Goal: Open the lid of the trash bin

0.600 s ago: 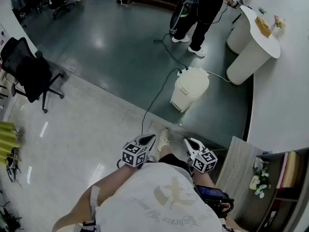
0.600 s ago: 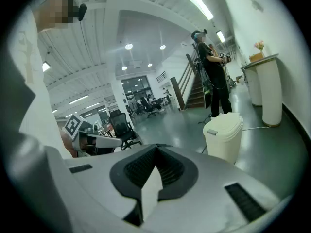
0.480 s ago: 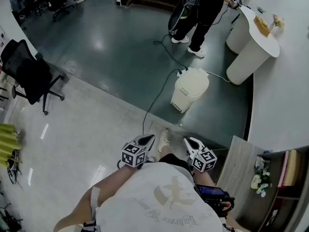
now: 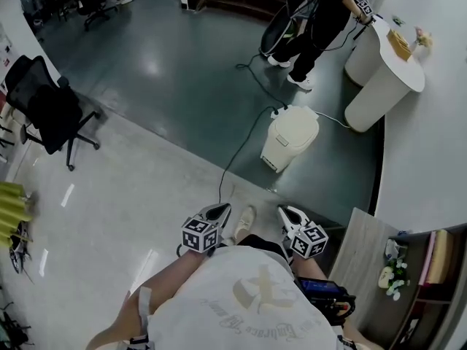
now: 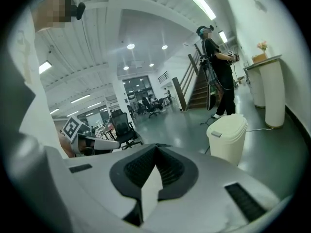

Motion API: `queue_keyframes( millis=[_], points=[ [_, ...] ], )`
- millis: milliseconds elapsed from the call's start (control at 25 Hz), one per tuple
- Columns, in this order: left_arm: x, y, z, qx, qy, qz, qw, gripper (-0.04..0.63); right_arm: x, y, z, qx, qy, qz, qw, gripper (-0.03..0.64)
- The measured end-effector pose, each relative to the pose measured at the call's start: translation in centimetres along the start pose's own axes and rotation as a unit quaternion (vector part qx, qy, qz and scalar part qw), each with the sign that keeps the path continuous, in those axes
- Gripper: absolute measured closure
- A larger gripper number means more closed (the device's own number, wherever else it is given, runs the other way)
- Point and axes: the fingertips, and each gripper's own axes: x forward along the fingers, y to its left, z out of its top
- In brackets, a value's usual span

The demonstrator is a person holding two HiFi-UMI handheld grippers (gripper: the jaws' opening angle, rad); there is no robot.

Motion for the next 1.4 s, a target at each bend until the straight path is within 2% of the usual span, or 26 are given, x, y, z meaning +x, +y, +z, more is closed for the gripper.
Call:
queue_keyframes(
  millis=[400, 680, 1160, 1400],
  points=[
    [0.0, 0.8, -0.4, -0.013, 0.008, 0.006, 0.9999, 0.584, 1.1, -0.3, -0.2, 0.011, 0.009, -0.002, 1.000, 0.612],
    [1.3, 0.4, 0.0, -0.004, 0.016, -0.007, 0.9998, 0.584, 1.2, -0.2, -0.3, -0.004, 0.011, 0.004, 1.000, 0.612],
    [6.9, -0.5, 2.3, 0.029, 0.038, -0.044, 0.9979, 0.584, 1.5, -4.2, 0.2, 0.017, -0.002, -0.012, 1.000, 0.612],
    [10.0, 0.4, 3.9, 0.030, 0.050, -0.047, 0.9972, 0.584, 3.3, -7.2, 1.5, 0.023, 0.000, -0.017, 1.000, 0.612]
  ],
)
